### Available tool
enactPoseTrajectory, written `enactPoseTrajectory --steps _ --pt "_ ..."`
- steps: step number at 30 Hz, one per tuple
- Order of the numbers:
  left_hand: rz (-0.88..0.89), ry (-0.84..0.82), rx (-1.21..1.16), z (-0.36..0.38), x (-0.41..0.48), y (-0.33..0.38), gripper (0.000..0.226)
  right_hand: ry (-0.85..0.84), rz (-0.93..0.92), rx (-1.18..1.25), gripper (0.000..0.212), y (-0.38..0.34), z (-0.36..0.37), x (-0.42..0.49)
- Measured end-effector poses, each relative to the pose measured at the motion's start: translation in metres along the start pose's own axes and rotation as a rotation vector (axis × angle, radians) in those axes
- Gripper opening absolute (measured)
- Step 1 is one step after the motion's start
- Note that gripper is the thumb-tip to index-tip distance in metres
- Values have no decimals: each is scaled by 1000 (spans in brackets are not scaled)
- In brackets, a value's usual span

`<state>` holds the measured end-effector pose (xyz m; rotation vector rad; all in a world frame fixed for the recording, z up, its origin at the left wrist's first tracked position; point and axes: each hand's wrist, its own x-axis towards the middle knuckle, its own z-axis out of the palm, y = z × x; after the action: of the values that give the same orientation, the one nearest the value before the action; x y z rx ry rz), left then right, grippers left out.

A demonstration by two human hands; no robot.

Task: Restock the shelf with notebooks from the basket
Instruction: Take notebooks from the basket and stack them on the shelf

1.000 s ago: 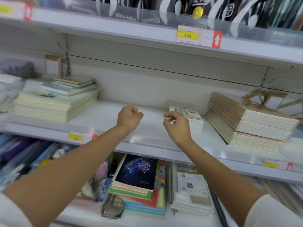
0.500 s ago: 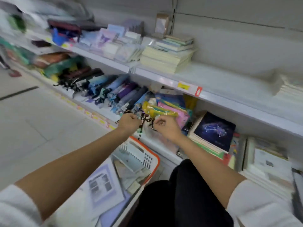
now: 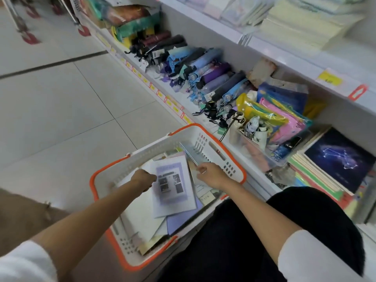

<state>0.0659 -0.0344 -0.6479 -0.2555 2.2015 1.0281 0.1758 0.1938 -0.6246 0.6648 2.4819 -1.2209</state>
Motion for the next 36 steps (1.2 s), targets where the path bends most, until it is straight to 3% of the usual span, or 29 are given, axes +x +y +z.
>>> enactPoseTrajectory --steps 3,8,11,14,16,19,24,29,36 --pt "-99 -43 -15 10 11 -31 28 14 36 -41 32 6 0 5" --pt "-51 -19 -27 33 9 -37 51 141 79 -35 33 12 -15 13" --pt "-44 -67 -83 37 6 -33 38 157 89 -26 29 15 -21 18" --pt "-62 -262 -320 33 1 -26 24 151 103 -34 29 17 -19 26" --pt "-62 -346 -476 27 3 -23 28 141 107 -44 31 19 -16 33" --pt "-71 -284 -535 20 11 -23 35 92 118 -87 38 22 -5 44" --pt "-125 -223 -602 15 17 -25 36 -12 209 -321 69 42 20 58" --pt "-155 -254 -656 12 15 -23 40 -15 187 -344 31 59 21 62" --pt "-192 -273 -683 11 10 -19 39 -28 177 -324 38 66 27 60"
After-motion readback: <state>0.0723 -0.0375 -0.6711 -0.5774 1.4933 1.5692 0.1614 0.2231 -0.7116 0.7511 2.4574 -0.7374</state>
